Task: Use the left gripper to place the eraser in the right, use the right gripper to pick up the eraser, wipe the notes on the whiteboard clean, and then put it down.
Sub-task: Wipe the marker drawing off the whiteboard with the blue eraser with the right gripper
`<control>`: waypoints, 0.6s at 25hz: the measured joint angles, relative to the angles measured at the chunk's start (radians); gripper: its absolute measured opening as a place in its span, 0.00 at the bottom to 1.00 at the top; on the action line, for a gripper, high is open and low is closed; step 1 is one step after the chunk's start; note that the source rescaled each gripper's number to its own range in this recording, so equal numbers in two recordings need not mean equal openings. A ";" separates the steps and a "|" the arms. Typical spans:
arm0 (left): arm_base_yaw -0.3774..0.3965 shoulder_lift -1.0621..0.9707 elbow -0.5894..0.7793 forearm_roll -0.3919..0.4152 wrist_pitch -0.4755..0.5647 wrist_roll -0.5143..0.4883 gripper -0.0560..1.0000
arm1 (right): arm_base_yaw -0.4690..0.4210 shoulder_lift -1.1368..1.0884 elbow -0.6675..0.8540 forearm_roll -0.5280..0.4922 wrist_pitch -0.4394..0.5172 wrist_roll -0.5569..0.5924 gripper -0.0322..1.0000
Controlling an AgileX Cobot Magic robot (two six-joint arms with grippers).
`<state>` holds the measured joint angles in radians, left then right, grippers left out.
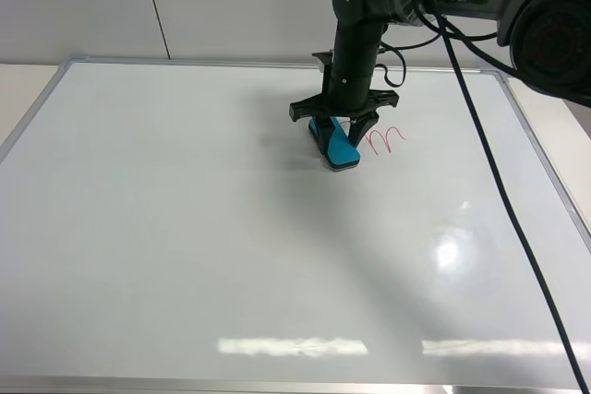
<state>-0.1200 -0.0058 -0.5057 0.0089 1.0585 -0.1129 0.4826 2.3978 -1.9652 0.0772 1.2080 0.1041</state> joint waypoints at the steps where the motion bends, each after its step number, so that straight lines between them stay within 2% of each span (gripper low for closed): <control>1: 0.000 0.000 0.000 0.000 0.000 0.001 1.00 | -0.014 0.000 -0.001 0.015 0.002 0.000 0.06; 7: 0.000 0.000 0.000 0.000 0.000 0.001 1.00 | -0.123 -0.001 -0.001 0.009 0.018 0.000 0.06; 11: 0.000 0.000 0.000 0.000 0.000 0.001 1.00 | -0.198 -0.014 0.007 -0.042 0.016 0.000 0.06; 15: 0.000 0.000 0.000 0.000 0.000 0.001 1.00 | -0.267 -0.053 0.091 -0.093 0.002 0.000 0.06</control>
<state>-0.1200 -0.0058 -0.5057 0.0089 1.0585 -0.1120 0.2156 2.3452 -1.8747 -0.0163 1.2098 0.1041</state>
